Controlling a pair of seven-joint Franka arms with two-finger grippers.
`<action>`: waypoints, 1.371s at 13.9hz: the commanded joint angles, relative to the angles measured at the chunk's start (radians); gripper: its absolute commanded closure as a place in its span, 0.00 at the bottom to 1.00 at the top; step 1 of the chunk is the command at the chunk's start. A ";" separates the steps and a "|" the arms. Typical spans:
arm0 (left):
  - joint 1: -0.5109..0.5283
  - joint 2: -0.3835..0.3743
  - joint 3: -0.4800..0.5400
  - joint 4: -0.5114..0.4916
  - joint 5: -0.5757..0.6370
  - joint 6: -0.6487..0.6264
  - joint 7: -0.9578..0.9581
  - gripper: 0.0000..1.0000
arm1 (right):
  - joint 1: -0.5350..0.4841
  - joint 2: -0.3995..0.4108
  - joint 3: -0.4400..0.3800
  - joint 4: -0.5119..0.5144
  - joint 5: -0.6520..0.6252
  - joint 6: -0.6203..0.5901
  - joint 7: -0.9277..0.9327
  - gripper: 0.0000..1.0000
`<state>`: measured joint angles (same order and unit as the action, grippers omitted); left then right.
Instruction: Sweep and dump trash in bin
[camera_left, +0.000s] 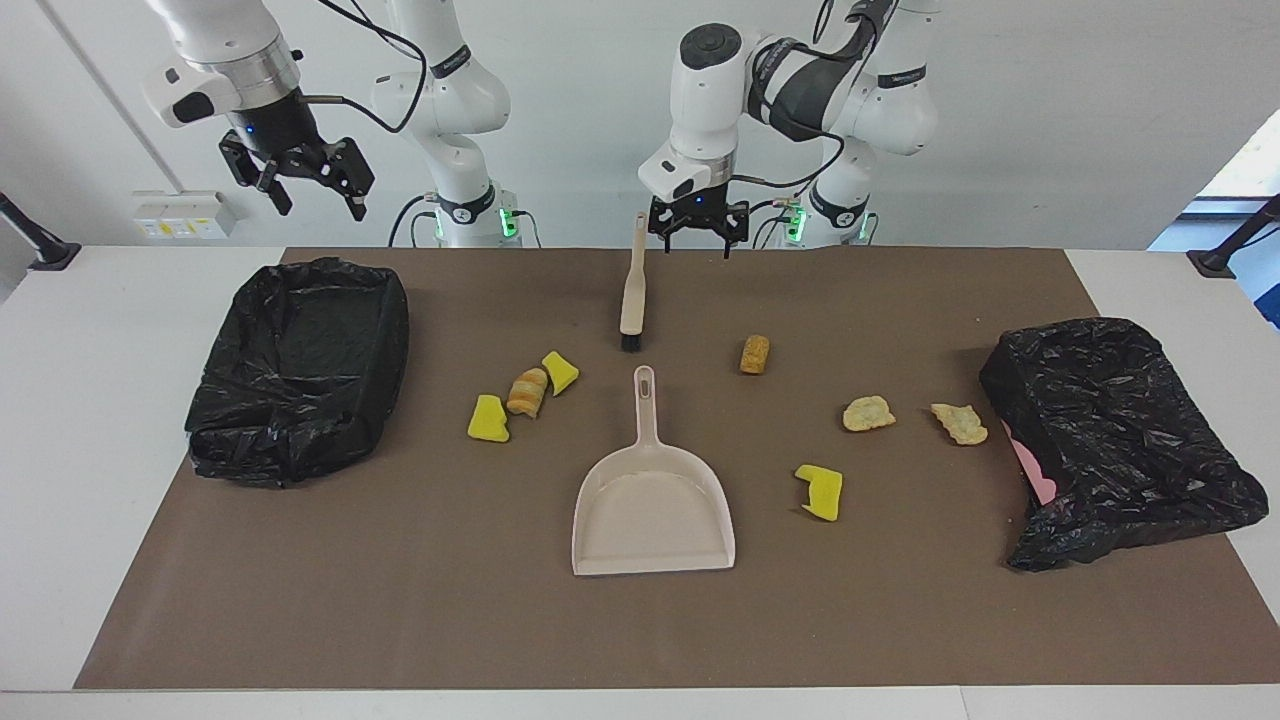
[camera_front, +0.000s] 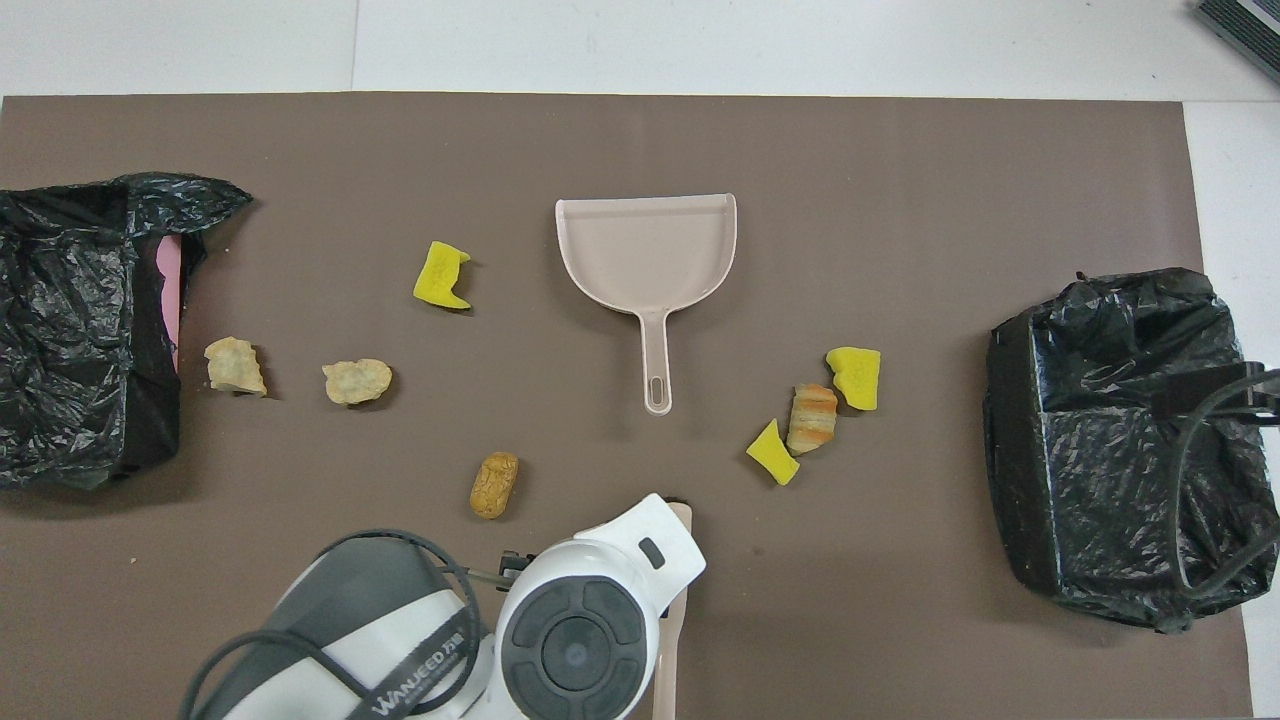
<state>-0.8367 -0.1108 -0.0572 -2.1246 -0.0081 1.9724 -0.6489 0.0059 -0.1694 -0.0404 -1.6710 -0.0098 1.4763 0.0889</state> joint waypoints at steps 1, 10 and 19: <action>-0.088 0.031 0.019 -0.070 -0.009 0.123 -0.081 0.00 | -0.012 -0.021 0.004 -0.030 0.011 0.038 0.005 0.00; -0.219 0.017 0.017 -0.195 -0.101 0.187 -0.092 0.00 | -0.012 -0.018 0.004 -0.032 0.008 0.039 -0.003 0.00; -0.292 0.083 0.019 -0.202 -0.128 0.229 -0.126 0.11 | -0.004 -0.024 0.005 -0.042 0.002 0.016 -0.015 0.00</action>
<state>-1.1063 -0.0235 -0.0574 -2.3123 -0.1178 2.1738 -0.7563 0.0070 -0.1694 -0.0372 -1.6779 -0.0098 1.4762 0.0884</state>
